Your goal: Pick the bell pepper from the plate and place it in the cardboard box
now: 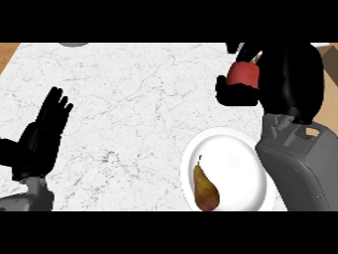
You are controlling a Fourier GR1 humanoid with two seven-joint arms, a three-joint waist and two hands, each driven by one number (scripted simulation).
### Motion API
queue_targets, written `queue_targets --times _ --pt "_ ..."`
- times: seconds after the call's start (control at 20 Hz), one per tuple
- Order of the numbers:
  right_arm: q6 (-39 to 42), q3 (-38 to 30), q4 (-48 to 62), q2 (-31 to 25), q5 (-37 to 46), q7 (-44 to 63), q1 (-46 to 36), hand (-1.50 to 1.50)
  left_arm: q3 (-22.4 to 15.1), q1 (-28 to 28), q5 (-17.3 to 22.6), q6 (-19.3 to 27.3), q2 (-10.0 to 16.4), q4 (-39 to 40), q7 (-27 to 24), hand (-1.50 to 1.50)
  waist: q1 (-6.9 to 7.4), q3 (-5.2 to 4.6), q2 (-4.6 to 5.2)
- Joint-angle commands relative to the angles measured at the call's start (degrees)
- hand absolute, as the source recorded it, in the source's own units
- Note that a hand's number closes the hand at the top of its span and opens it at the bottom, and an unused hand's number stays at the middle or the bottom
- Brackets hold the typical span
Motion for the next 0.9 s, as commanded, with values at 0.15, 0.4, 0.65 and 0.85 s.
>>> queue_targets --times 0.15,0.4,0.65,0.85 --pt "-1.88 -7.47 4.32 -7.10 1.49 -5.63 1.42 1.50 0.86 0.07 0.78 -1.62 1.09 1.17 -0.34 0.00 0.10 -0.01 0.07" --pt "-5.84 -9.41 14.70 -9.01 3.67 -10.79 -0.38 1.50 1.22 -0.26 0.82 -1.15 1.51 -1.33 1.38 0.00 0.47 0.00 0.12" --pt "-11.74 -15.16 26.66 -14.94 0.55 -22.87 1.25 1.50 0.79 -5.30 0.12 1.53 0.49 0.04 4.76 0.00 0.38 0.03 0.27" --pt "-6.09 -14.05 31.93 -18.57 0.76 -26.63 3.56 1.50 0.78 -2.81 -0.42 0.10 0.08 2.45 -1.15 0.00 0.30 0.00 0.34"
